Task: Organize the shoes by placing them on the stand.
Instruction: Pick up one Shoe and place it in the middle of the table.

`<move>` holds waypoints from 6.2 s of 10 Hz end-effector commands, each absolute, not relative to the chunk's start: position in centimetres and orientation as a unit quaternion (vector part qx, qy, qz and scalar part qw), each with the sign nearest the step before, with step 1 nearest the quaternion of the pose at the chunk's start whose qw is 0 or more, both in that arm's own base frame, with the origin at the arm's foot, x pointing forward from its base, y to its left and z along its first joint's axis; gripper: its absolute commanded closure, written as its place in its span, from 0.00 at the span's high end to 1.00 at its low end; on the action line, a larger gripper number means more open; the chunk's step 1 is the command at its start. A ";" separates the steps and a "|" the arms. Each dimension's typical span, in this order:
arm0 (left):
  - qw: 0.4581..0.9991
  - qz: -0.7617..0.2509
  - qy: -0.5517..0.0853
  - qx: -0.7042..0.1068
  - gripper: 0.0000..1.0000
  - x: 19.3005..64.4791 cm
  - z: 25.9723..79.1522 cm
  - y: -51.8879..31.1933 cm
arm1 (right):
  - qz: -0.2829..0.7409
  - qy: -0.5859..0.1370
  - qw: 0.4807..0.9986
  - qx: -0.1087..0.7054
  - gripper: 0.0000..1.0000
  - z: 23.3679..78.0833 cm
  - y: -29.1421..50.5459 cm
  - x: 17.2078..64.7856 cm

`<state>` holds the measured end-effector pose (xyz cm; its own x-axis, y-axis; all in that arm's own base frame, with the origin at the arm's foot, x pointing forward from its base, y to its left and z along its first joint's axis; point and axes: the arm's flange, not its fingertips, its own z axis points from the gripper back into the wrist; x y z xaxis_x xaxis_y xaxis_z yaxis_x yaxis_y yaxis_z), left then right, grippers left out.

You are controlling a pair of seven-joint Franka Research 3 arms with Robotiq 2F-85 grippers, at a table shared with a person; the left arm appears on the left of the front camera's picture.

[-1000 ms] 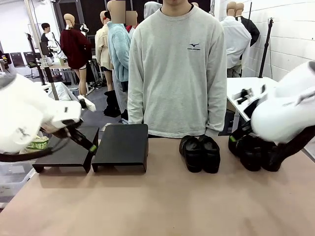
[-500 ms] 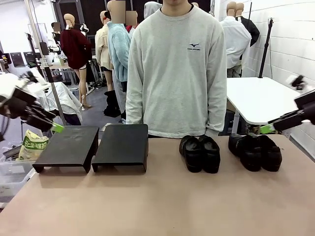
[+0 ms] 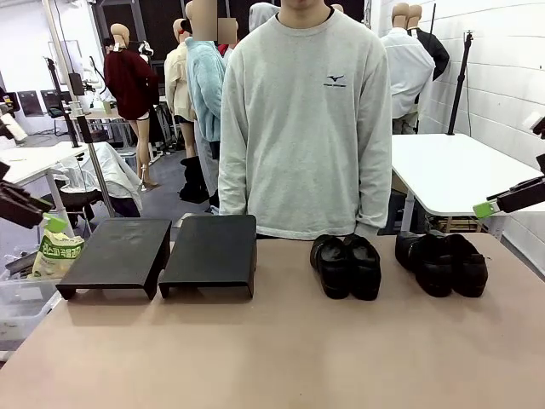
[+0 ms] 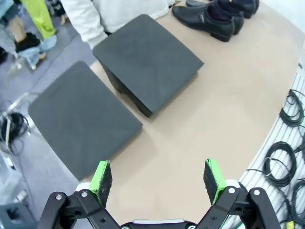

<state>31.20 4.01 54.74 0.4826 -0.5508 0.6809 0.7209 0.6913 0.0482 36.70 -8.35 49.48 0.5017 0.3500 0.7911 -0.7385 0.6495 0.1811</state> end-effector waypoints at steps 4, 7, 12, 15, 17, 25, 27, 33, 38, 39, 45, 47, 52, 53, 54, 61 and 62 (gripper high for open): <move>0.854 -0.358 -0.341 -0.164 1.00 28.2 51.8 2.9 | 0.342 -0.361 0.826 0.265 1.00 48.9 -7.9 37.2; 0.845 -0.354 -0.362 -0.173 1.00 27.6 52.3 2.6 | 0.344 -0.363 0.825 0.265 1.00 48.4 -8.0 37.2; 0.834 -0.350 -0.393 -0.168 1.00 27.0 53.4 2.8 | 0.348 -0.368 0.822 0.261 1.00 48.3 -7.8 37.2; 0.834 -0.335 -0.402 -0.173 1.00 27.1 53.5 2.6 | 0.345 -0.366 0.821 0.269 1.00 47.8 -7.1 37.6; 0.841 -0.346 -0.383 -0.162 1.00 29.0 57.3 4.2 | 0.345 -0.359 0.829 0.255 1.00 48.4 -7.5 36.8; 0.841 -0.346 -0.383 -0.162 1.00 29.0 57.3 4.2 | 0.345 -0.359 0.829 0.255 1.00 48.4 -7.5 36.8; 0.841 -0.346 -0.383 -0.162 1.00 29.0 57.3 4.2 | 0.345 -0.359 0.829 0.255 1.00 48.4 -7.5 36.8; 0.841 -0.346 -0.383 -0.162 1.00 29.0 57.3 4.2 | 0.303 -0.280 0.903 0.121 1.00 51.6 -1.7 44.0; 0.841 -0.346 -0.383 -0.162 1.00 29.0 57.3 4.2 | 0.323 -0.142 0.934 0.058 1.00 46.5 5.5 48.8; 0.841 -0.346 -0.383 -0.162 1.00 29.0 57.3 4.2 | 0.328 -0.123 0.935 0.062 1.00 45.3 6.2 49.4; 0.841 -0.346 -0.383 -0.162 1.00 29.0 57.3 4.2 | 0.336 -0.097 0.934 0.076 1.00 42.4 6.7 49.9; 0.841 -0.346 -0.383 -0.162 1.00 29.0 57.3 4.2 | 0.335 -0.091 0.935 0.078 1.00 42.2 6.7 50.7; 0.841 -0.346 -0.383 -0.162 1.00 29.0 57.3 4.2 | 0.230 -0.017 0.972 0.036 1.00 39.7 7.1 55.0; 0.841 -0.346 -0.383 -0.162 1.00 29.0 57.3 4.2 | 0.217 -0.019 0.976 0.027 1.00 39.3 7.1 55.5; 0.841 -0.346 -0.383 -0.162 1.00 29.0 57.3 4.2 | 0.210 -0.014 0.977 0.017 1.00 38.7 7.2 55.8; 0.841 -0.346 -0.383 -0.162 1.00 29.0 57.3 4.2 | 0.181 -0.014 0.983 -0.006 0.91 36.5 7.3 56.8; 0.841 -0.346 -0.383 -0.162 1.00 29.0 57.3 4.2 | 0.176 -0.007 0.984 -0.010 0.73 36.3 7.3 56.9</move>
